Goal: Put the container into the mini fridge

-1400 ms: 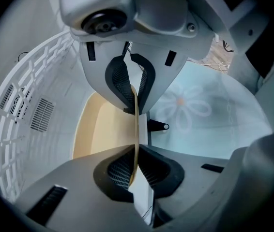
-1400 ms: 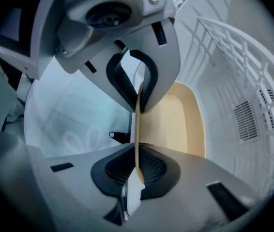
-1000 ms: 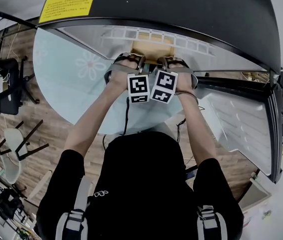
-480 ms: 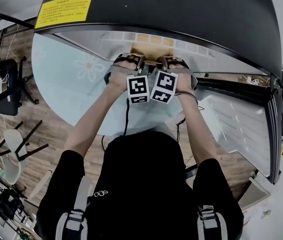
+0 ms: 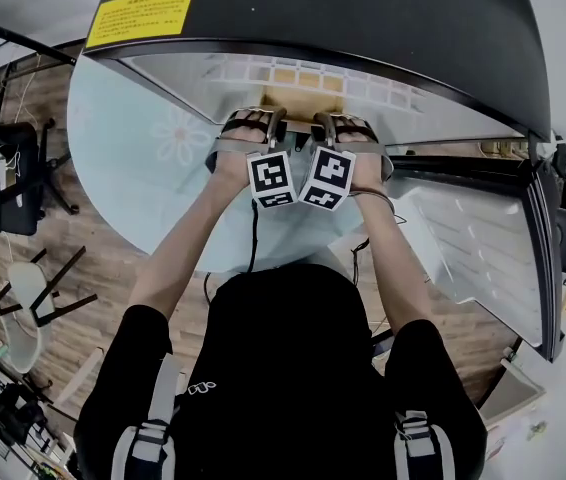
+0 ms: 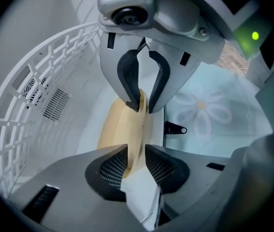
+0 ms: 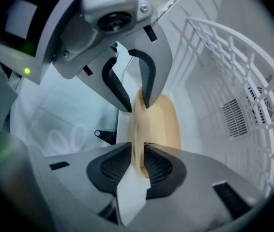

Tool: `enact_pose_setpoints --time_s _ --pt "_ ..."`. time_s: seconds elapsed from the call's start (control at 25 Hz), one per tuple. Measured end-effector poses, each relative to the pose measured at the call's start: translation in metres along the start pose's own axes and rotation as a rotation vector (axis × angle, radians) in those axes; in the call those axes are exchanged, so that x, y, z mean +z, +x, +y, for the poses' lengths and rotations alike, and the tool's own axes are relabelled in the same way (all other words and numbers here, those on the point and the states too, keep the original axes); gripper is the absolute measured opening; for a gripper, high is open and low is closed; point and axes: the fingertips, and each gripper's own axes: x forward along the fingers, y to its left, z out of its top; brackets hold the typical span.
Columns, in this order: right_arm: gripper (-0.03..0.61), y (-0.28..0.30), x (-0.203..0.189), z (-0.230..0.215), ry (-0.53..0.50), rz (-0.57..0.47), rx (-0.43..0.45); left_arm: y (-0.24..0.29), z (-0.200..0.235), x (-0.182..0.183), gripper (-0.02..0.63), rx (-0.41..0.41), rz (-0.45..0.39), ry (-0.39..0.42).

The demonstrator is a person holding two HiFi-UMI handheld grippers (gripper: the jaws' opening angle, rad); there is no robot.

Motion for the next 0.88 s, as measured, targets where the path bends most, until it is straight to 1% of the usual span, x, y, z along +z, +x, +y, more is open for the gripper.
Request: enact_pose_setpoints --time_s 0.08,0.24,0.4,0.48,0.64,0.68,0.8,0.88 --pt "0.086 -0.004 0.001 0.001 0.012 -0.007 -0.007 -0.005 0.001 0.002 0.127 0.005 -0.011 -0.03" --pt "0.084 -0.016 0.002 0.0 0.057 -0.034 -0.03 -0.017 0.006 0.008 0.107 0.039 -0.048 -0.102" --pt "0.067 -0.031 0.001 0.001 0.112 -0.056 -0.066 -0.032 0.007 0.014 0.087 0.051 -0.086 -0.184" --pt "0.061 -0.04 0.001 0.004 0.149 -0.069 -0.078 -0.041 0.009 0.015 0.07 0.073 -0.101 -0.228" --pt "0.046 -0.058 0.003 0.004 0.222 -0.096 -0.118 -0.061 0.016 0.021 0.035 0.099 -0.163 -0.335" --pt "0.032 -0.062 0.004 0.005 0.239 -0.102 -0.13 -0.065 0.017 0.022 0.028 0.103 -0.176 -0.362" --pt "0.02 -0.075 0.008 0.01 0.305 -0.136 -0.154 -0.08 0.018 0.025 0.015 0.122 -0.205 -0.434" --pt "0.008 -0.084 0.011 0.015 0.36 -0.162 -0.16 -0.09 0.016 0.027 0.015 0.136 -0.225 -0.467"
